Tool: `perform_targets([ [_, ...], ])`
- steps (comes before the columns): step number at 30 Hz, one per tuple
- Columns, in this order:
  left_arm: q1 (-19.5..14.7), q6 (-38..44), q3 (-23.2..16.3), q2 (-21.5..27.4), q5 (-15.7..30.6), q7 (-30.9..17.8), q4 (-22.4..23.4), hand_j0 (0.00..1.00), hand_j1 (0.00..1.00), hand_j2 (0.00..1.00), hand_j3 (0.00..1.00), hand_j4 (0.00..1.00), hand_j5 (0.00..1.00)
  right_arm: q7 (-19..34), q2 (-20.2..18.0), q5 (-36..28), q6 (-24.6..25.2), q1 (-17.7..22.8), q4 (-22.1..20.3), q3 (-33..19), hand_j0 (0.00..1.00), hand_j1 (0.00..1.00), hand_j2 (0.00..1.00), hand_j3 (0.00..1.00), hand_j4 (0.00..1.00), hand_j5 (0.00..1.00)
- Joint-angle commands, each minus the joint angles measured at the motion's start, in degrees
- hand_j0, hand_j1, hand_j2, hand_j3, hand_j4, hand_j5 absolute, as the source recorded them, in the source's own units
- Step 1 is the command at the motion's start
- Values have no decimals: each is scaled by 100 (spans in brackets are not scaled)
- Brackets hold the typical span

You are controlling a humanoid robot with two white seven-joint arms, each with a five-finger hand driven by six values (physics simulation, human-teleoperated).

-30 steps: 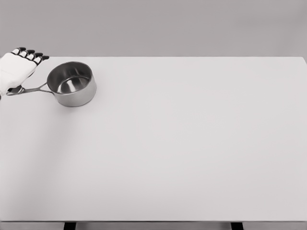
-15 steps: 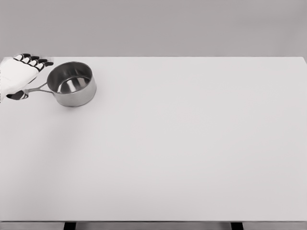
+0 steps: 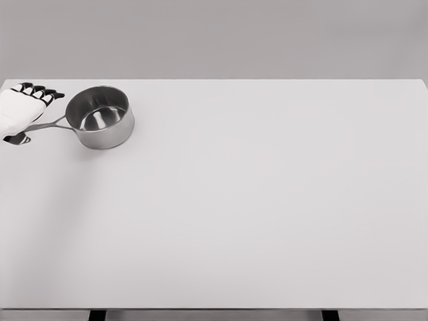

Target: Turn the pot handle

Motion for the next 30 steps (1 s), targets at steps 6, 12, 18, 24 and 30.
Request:
perform_targets([
  [6,0,24,32,-11,-147,-7,30,100,100,100,100,100,100,1,-1,3,-2,0,0,-1,100,100,100,100,100,100],
  [12,-53,33,50,-99,-156,-7,197,100,100,100,100,100,100,10,-1,3,-2,0,0,-1,100,100,100,100,100,100],
  [18,-70,33,59,-160,-270,-7,267,100,100,100,100,100,100,1,-1,3,-2,0,0,-1,100,100,100,100,100,100],
  [24,-123,33,68,-178,-358,-7,320,100,100,100,100,100,100,1,-1,3,-2,0,0,-1,100,100,100,100,100,100],
  [30,-132,24,68,-186,-366,-7,329,100,100,100,100,100,100,1,-1,3,-2,0,0,-1,100,100,100,100,100,100],
])
